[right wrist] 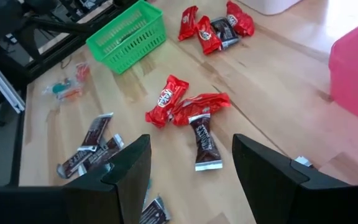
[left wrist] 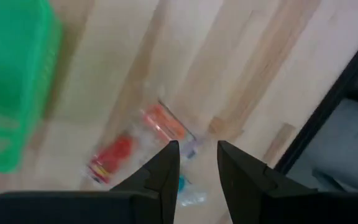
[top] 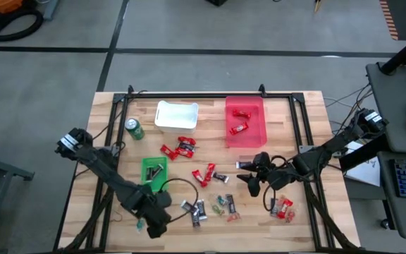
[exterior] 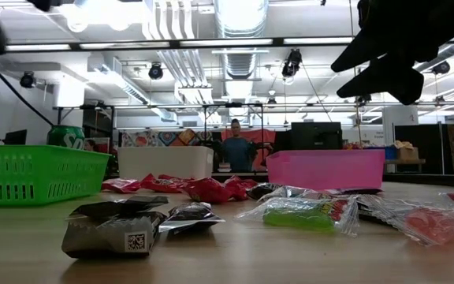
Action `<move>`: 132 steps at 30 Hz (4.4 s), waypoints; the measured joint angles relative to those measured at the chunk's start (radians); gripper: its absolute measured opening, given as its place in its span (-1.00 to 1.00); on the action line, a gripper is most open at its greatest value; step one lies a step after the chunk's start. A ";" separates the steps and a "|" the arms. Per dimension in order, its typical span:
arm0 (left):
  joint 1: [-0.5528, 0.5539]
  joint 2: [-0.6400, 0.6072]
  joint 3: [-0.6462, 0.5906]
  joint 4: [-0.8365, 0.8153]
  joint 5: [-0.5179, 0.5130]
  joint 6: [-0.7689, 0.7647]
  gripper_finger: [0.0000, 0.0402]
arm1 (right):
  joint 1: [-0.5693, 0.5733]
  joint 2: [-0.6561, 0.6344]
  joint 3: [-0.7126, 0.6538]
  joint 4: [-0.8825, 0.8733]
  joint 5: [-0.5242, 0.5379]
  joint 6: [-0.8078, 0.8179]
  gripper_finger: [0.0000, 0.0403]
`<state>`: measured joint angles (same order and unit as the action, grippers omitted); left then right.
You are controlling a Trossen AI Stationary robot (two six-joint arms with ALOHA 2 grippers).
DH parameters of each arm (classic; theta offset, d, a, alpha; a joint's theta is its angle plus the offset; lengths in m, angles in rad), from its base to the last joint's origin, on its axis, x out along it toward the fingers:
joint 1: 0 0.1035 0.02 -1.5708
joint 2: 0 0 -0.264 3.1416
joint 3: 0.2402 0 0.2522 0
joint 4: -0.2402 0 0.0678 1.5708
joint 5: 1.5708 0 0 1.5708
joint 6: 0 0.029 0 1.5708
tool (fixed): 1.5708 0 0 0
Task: Organize candy in baskets
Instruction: Put the orange gummy into the white bin, then put the red chocolate into the pink bin
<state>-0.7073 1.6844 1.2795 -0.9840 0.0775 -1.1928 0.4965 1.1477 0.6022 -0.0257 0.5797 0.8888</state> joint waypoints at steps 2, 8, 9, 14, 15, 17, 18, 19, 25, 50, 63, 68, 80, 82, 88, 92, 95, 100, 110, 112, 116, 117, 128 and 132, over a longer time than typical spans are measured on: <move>-0.033 0.000 -0.010 0.015 -0.007 -0.023 -0.53 | 0.000 0.000 0.000 0.000 0.000 -0.017 0.07; -0.104 0.000 -0.077 0.105 -0.098 -0.066 -0.39 | 0.000 0.000 0.000 0.000 -0.002 -0.050 0.07; -0.106 0.006 -0.083 0.108 -0.114 -0.074 -0.36 | 0.000 0.000 0.000 0.000 -0.002 -0.056 0.07; -0.088 0.062 -0.086 0.105 -0.168 -0.131 -0.26 | -0.005 0.000 0.004 -0.001 -0.004 -0.093 0.07; -0.084 0.080 -0.083 0.105 -0.167 -0.138 -0.25 | -0.006 0.000 0.009 -0.002 -0.004 -0.102 0.07; -0.078 0.122 -0.072 0.102 -0.159 -0.150 -0.25 | -0.008 0.000 0.021 0.001 -0.004 -0.127 0.07; -0.078 0.141 -0.065 0.098 -0.154 -0.157 -0.25 | -0.008 0.000 0.027 0.001 -0.005 -0.142 0.07; -0.078 0.160 -0.057 0.091 -0.144 -0.161 -0.25 | -0.008 0.000 0.033 0.000 -0.005 -0.153 0.07; -0.079 0.240 -0.012 0.076 -0.139 -0.161 -0.25 | -0.008 0.000 0.073 0.000 -0.012 -0.228 0.07; -0.091 0.267 0.104 0.048 -0.144 0.001 -0.99 | -0.008 0.000 0.087 -0.007 -0.014 -0.273 0.07; -0.044 0.238 0.429 -0.213 -0.422 0.367 -1.00 | -0.008 0.035 0.087 -0.009 -0.014 -0.271 0.07; 0.015 0.189 0.440 -0.300 -0.570 0.517 -1.00 | -0.008 0.047 0.086 -0.021 -0.012 -0.272 0.07; 0.276 -0.058 0.222 -0.215 -0.794 0.908 -1.00 | -0.084 0.045 0.086 -0.022 -0.003 -0.346 0.07; 0.348 -0.123 0.130 -0.127 -0.794 0.979 -1.00 | -0.123 0.044 0.086 -0.022 -0.003 -0.381 0.07; 0.658 -0.296 -0.179 0.262 -0.739 1.204 -1.00 | -0.283 0.043 0.086 -0.022 -0.005 -0.480 0.07; 0.908 -0.326 -0.306 0.492 -0.696 1.240 -1.00 | -0.409 0.043 0.089 -0.023 -0.027 -0.554 0.07; 1.070 -0.307 -0.337 0.553 -0.545 1.245 -1.00 | -0.504 0.043 0.091 -0.023 -0.085 -0.562 0.06; 1.234 -0.243 -0.340 0.560 -0.299 1.159 -1.00 | -0.605 0.043 0.091 -0.023 -0.208 -0.545 0.06; 1.257 -0.169 -0.339 0.569 -0.340 1.147 -0.96 | -0.624 0.043 0.091 -0.022 -0.222 -0.482 0.07; 1.258 -0.168 -0.338 0.568 -0.340 1.159 -0.90 | -0.624 0.043 0.091 -0.022 -0.232 -0.451 0.07; 1.257 -0.169 -0.330 0.570 -0.341 1.183 -0.72 | -0.624 0.043 0.091 -0.022 -0.327 -0.393 0.07; 1.257 -0.170 -0.329 0.570 -0.341 1.195 -0.67 | -0.624 0.043 0.091 -0.022 -0.353 -0.376 0.07; 1.249 -0.175 -0.313 0.574 -0.339 1.228 -0.36 | -0.613 0.043 0.091 -0.023 -0.660 -0.211 0.07; 1.250 -0.175 -0.313 0.565 -0.340 1.229 -0.31 | -0.584 0.043 0.091 -0.030 -0.661 -0.190 0.07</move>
<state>0.5423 1.5093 0.9661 -0.4187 -0.2621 0.0358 -0.0880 1.1912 0.6933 -0.0561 -0.0818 0.6987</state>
